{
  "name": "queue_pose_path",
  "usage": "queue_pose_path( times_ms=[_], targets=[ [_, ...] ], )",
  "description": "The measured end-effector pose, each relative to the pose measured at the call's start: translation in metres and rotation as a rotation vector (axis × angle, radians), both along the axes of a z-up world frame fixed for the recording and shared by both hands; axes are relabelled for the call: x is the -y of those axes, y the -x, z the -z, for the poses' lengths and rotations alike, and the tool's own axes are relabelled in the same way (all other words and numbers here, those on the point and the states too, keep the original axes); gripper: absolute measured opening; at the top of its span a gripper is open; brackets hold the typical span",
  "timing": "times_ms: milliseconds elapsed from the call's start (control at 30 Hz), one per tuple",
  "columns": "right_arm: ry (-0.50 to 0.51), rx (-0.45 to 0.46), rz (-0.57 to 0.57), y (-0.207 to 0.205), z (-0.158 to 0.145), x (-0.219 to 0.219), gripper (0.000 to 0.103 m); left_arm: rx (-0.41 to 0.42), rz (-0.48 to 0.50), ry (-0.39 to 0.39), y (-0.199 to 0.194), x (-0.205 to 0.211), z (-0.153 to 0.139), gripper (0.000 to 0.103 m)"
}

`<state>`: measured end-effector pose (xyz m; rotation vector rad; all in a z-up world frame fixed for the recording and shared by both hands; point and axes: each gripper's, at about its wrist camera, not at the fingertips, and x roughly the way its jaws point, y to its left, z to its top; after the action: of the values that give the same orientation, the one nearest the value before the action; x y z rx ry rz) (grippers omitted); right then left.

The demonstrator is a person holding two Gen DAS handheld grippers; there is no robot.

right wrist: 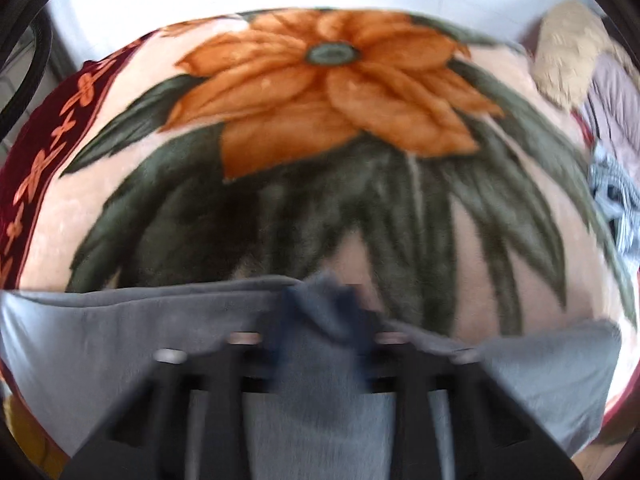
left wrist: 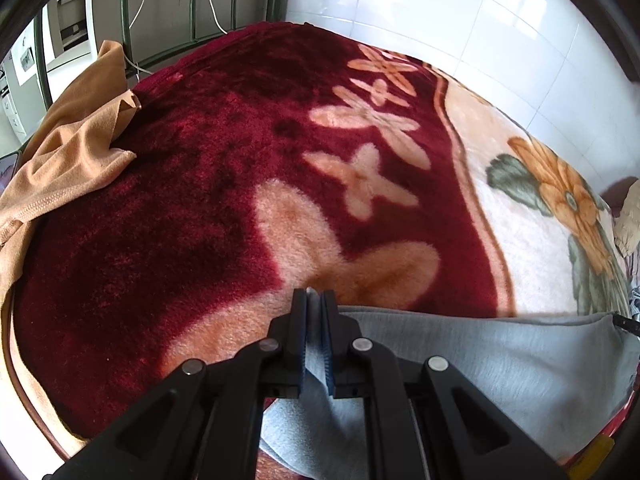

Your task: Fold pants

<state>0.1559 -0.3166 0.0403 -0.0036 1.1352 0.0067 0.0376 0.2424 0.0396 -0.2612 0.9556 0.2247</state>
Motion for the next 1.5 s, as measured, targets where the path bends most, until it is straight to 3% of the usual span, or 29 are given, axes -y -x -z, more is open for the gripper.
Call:
queue_pose_path(
  times_ms=[133,267,300,367,433,500,600,667,733,933,1100,1267,1400,1500],
  targets=[
    [0.004,0.076,0.021,-0.008,-0.014,0.003,0.007,0.000,-0.009,0.004,-0.001,0.000,0.000,0.007],
    [-0.008,0.069,0.063,-0.028,-0.002,0.010,0.007,-0.017,-0.014,-0.018,-0.008,0.001,0.005,0.007],
    [-0.007,0.068,0.082,-0.032,0.003,0.013,0.000,-0.020,-0.014,-0.024,-0.009,0.001,0.006,0.007],
    [0.081,0.073,0.151,-0.043,0.013,0.021,0.000,-0.025,-0.012,-0.040,-0.011,0.002,0.010,0.008],
    [0.040,0.045,0.175,-0.049,0.024,0.029,0.000,-0.031,-0.008,-0.050,-0.012,0.002,0.012,0.008],
    [0.009,0.072,0.175,-0.045,0.019,0.033,0.001,-0.033,0.000,-0.064,-0.012,0.003,0.011,0.009],
    [-0.065,0.095,0.170,-0.029,0.003,0.040,0.002,-0.040,0.028,-0.080,-0.012,0.006,0.007,0.010],
    [-0.105,0.103,0.174,-0.015,-0.010,0.046,0.011,-0.036,0.031,-0.080,-0.009,0.007,0.000,0.016],
    [-0.118,0.122,0.177,0.001,-0.023,0.051,0.019,-0.017,0.034,-0.070,-0.004,0.009,-0.008,0.030],
    [-0.122,0.173,0.215,0.070,-0.050,0.083,0.028,0.065,0.075,-0.074,0.023,0.033,-0.042,0.050],
    [-0.096,0.143,0.290,0.122,-0.041,0.125,0.028,0.068,0.124,-0.048,0.037,0.060,-0.051,0.053],
    [-0.087,0.085,0.398,0.150,-0.013,0.174,0.028,0.033,0.117,-0.015,0.045,0.081,-0.039,0.054],
    [-0.113,0.013,0.500,0.160,0.016,0.209,0.028,-0.003,0.110,-0.057,0.049,0.090,-0.027,0.054],
    [-0.151,0.037,0.515,0.168,0.013,0.211,0.028,-0.037,0.062,-0.096,0.055,0.085,-0.023,0.054]
  ],
)
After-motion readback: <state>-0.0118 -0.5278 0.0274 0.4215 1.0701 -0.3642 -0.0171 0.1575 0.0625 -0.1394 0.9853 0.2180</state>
